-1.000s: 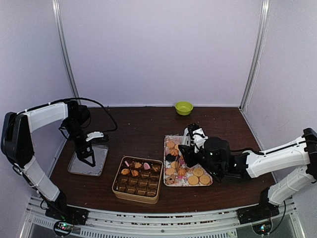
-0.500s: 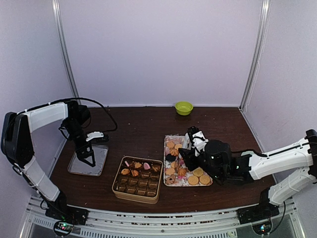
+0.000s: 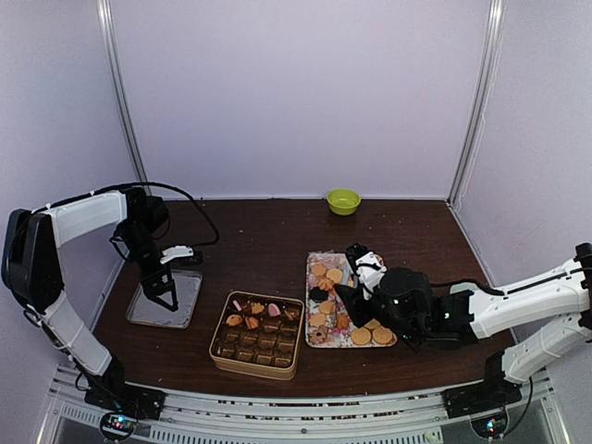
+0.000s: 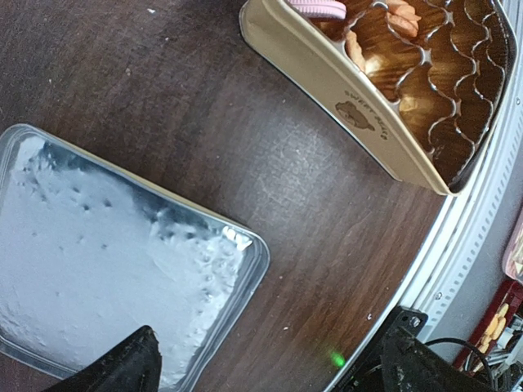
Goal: Pack the cookies
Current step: Pick up the fake cookies from the plate.
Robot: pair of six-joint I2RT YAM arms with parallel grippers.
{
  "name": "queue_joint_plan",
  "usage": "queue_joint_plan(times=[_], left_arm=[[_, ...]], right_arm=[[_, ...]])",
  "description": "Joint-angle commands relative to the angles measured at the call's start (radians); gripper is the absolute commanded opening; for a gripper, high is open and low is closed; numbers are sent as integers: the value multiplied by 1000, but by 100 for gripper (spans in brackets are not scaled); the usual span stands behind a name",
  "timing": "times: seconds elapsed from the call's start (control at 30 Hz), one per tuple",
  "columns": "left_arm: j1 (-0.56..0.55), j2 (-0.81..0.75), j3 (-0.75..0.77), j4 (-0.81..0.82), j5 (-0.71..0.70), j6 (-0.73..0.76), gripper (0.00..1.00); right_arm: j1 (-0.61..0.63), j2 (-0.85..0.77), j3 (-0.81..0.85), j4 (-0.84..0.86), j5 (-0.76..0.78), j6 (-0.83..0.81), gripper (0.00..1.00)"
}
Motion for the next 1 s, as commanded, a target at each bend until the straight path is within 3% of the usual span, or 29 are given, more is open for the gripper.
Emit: queue_joint_plan(times=[0.0, 0.27, 0.47, 0.97], left_arm=[[6, -5, 23, -18, 13, -5, 97], [6, -7, 24, -20, 15, -5, 97], [6, -6, 26, -20, 16, -5, 97], [6, 2, 19, -11, 10, 2, 97]], right_arm=[[10, -6, 20, -22, 26, -5, 42], [13, 40, 12, 32, -1, 44, 41], [12, 31, 12, 42, 20, 35, 30], [72, -80, 233, -82, -13, -101, 26]])
